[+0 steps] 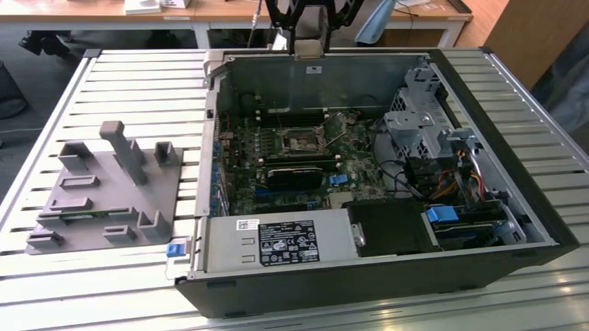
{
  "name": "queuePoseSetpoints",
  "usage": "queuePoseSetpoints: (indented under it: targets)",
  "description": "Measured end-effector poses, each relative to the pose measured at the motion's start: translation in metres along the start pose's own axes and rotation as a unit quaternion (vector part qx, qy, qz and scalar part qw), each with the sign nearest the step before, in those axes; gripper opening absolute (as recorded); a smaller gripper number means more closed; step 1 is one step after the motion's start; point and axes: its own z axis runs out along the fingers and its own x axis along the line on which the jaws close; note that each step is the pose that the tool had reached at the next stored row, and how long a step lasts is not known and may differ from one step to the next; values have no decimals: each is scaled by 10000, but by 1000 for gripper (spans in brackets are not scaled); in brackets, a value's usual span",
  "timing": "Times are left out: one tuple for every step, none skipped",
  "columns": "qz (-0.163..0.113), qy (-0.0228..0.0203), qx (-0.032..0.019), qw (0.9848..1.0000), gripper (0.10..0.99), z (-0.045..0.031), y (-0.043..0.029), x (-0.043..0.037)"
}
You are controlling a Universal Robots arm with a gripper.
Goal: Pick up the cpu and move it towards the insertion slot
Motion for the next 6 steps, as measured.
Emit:
queuePoseSetpoints:
  targets:
    - [0, -1, -1, 10000, 545, 1, -1, -11]
    - [0, -1, -1, 10000, 545, 1, -1, -15]
    - [0, -1, -1, 10000, 545, 1, -1, -15]
    - [0, -1, -1, 10000, 545, 0, 0, -15]
    - [0, -1, -1, 10000, 545, 0, 0, -15]
    - [0, 0, -1, 10000, 545, 0, 0, -15]
